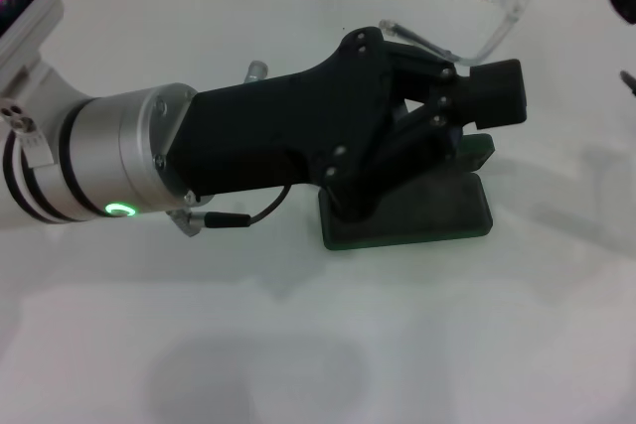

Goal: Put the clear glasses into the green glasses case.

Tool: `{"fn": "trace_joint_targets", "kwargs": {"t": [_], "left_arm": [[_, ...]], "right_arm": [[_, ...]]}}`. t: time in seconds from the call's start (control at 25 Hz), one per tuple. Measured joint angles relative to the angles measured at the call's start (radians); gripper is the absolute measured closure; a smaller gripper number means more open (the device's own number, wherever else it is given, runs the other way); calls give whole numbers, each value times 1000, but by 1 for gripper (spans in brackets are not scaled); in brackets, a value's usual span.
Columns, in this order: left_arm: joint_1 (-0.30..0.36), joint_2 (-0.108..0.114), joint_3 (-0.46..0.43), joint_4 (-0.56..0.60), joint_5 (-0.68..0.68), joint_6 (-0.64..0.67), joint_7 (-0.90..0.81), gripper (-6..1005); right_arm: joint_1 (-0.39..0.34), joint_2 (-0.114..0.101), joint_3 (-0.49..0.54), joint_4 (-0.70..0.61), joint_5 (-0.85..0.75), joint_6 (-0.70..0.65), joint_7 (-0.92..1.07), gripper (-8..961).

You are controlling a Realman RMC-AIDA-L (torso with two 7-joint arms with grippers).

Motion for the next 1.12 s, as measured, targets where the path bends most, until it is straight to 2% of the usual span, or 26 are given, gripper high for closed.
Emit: {"fn": "trace_joint_targets", "kwargs": {"t": [0.76, 1.12], "left_arm": [[-18, -2, 1, -70, -48, -29, 17, 973], [-8, -3, 1, -98, -73, -30, 23, 972]], "right_arm": [[15, -2, -196, -11, -2, 53, -53, 883], [-11, -2, -191, -10, 24, 57, -67, 883]]}}
